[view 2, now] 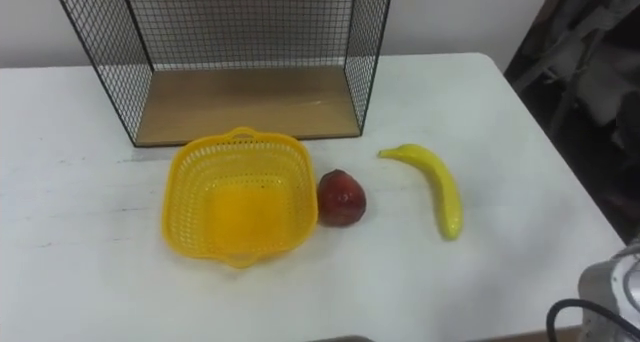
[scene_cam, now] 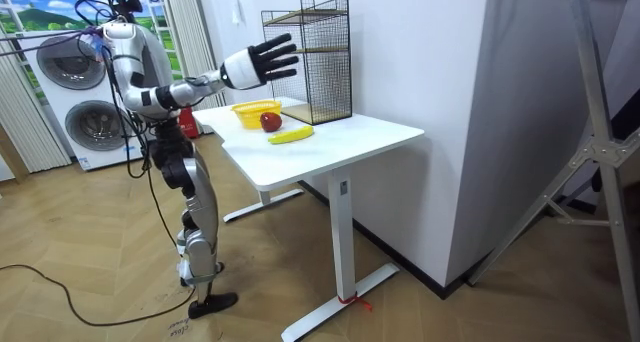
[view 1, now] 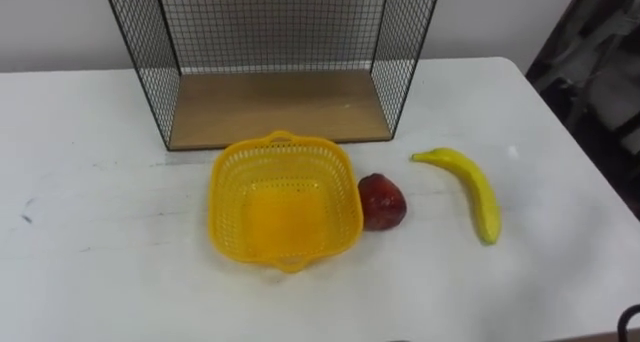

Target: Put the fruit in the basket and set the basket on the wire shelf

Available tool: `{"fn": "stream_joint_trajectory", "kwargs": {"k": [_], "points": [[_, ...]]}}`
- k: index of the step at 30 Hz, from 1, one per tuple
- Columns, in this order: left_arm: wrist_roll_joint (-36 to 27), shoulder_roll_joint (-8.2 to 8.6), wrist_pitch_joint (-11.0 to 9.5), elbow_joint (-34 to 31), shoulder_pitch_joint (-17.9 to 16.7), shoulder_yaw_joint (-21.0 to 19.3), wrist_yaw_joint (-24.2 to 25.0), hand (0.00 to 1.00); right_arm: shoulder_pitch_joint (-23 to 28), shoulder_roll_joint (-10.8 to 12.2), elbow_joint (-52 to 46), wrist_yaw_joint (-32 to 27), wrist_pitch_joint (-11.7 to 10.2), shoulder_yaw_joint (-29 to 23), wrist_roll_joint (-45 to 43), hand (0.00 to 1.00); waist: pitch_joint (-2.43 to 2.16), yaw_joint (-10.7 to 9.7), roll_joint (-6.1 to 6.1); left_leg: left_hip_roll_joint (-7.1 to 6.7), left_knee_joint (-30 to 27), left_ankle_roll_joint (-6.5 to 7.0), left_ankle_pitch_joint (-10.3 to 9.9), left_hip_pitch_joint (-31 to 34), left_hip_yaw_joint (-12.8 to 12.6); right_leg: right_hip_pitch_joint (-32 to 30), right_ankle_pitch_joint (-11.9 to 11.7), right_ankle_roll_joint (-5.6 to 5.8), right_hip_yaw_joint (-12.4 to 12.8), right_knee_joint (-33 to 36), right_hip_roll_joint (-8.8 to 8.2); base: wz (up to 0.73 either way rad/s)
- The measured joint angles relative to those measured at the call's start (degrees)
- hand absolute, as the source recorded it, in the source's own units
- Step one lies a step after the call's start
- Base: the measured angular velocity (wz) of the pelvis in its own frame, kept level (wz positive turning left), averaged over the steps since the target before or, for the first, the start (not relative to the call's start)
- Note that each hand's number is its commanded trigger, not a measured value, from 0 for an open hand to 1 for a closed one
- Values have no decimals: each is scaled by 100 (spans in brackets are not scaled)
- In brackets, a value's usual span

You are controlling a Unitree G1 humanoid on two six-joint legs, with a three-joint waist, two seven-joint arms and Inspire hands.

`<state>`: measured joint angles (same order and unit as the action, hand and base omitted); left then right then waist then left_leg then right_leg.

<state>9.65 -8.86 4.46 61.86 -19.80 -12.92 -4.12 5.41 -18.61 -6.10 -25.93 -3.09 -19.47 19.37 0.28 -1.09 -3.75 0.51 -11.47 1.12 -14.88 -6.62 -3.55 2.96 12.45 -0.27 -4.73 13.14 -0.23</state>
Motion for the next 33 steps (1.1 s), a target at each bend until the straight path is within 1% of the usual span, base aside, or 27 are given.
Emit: {"fn": "stream_joint_trajectory", "kwargs": {"k": [2,3,4,5,6,7,8,11,12,15,17,21,22,23,28,33], "points": [[0,-6,0,1,2,22,2,0,2,-33,9,426,74,227,-329,0,-4,72,-18,7,-2,0,0,3,-22,7,-20,0,6,-30,5,-5],[3,-8,1,-2,3,26,12,0,3,-39,28,544,89,268,-389,0,-3,90,-27,7,-4,0,0,4,-28,5,-24,0,6,-30,5,-4],[7,-18,3,-20,10,25,58,0,8,-40,46,769,161,287,-457,0,-5,124,-46,7,-3,0,0,11,-29,3,-30,2,0,-20,4,0],[7,-41,19,-36,28,24,128,0,7,-42,87,977,203,293,-472,0,-15,144,-62,8,-3,0,0,12,-22,0,-34,2,-14,-26,2,3],[7,-53,23,-49,30,24,148,0,7,-43,108,1062,222,305,-507,0,-21,157,-72,8,-3,0,0,14,-17,-1,-34,2,-20,-29,0,6],[7,-79,25,-61,30,23,185,0,7,-48,130,1249,281,368,-637,0,-27,167,-104,10,-3,0,0,19,-5,1,-34,2,-33,-30,0,6],[8,-95,31,-63,30,23,208,0,7,-83,147,1460,327,475,-720,0,-27,163,-148,11,-3,0,0,28,16,9,-34,2,-49,-33,0,7],[8,-99,34,-115,36,28,217,0,7,-116,161,1943,396,640,-863,0,-12,169,-222,11,-2,0,0,83,54,14,-36,-2,-81,-34,-2,6],[7,-100,34,-115,36,35,217,0,7,-122,168,2003,398,683,-885,0,-23,169,-245,11,-3,0,0,91,57,17,-36,-2,-86,-37,-3,4],[5,-128,28,-117,73,131,221,0,0,-145,284,2284,398,765,-1049,0,-10,188,-272,6,-3,0,0,89,67,39,-38,0,-127,-54,-17,4],[5,-132,25,-109,114,135,240,0,1,-156,327,2421,402,765,-1149,0,-4,255,-273,-2,-3,0,0,88,66,42,-39,2,-140,-54,-28,0],[4,-144,11,-109,146,133,257,0,1,-178,329,2681,402,766,-1343,0,0,295,-270,2,-7,0,0,80,65,58,-39,2,-153,-54,-27,1],[4,-144,11,-109,145,134,266,0,1,-217,329,2789,402,765,-1343,0,3,287,-274,2,-12,0,0,70,69,75,-39,2,-164,-54,-29,4],[4,-144,12,-106,143,134,296,0,1,-265,329,2890,402,765,-1361,0,17,292,-259,2,-16,0,0,55,74,96,-39,2,-177,-53,-32,4],[4,-143,22,10,157,135,379,0,-4,-280,329,3273,404,764,-1662,0,5,300,-282,4,-23,0,0,46,78,108,-40,0,-187,-42,-34,1],[4,-145,34,22,151,132,384,0,-3,-281,333,3503,450,765,-1792,0,4,302,-295,4,-27,0,0,38,78,117,-43,-2,-193,-36,-36,0]]}}
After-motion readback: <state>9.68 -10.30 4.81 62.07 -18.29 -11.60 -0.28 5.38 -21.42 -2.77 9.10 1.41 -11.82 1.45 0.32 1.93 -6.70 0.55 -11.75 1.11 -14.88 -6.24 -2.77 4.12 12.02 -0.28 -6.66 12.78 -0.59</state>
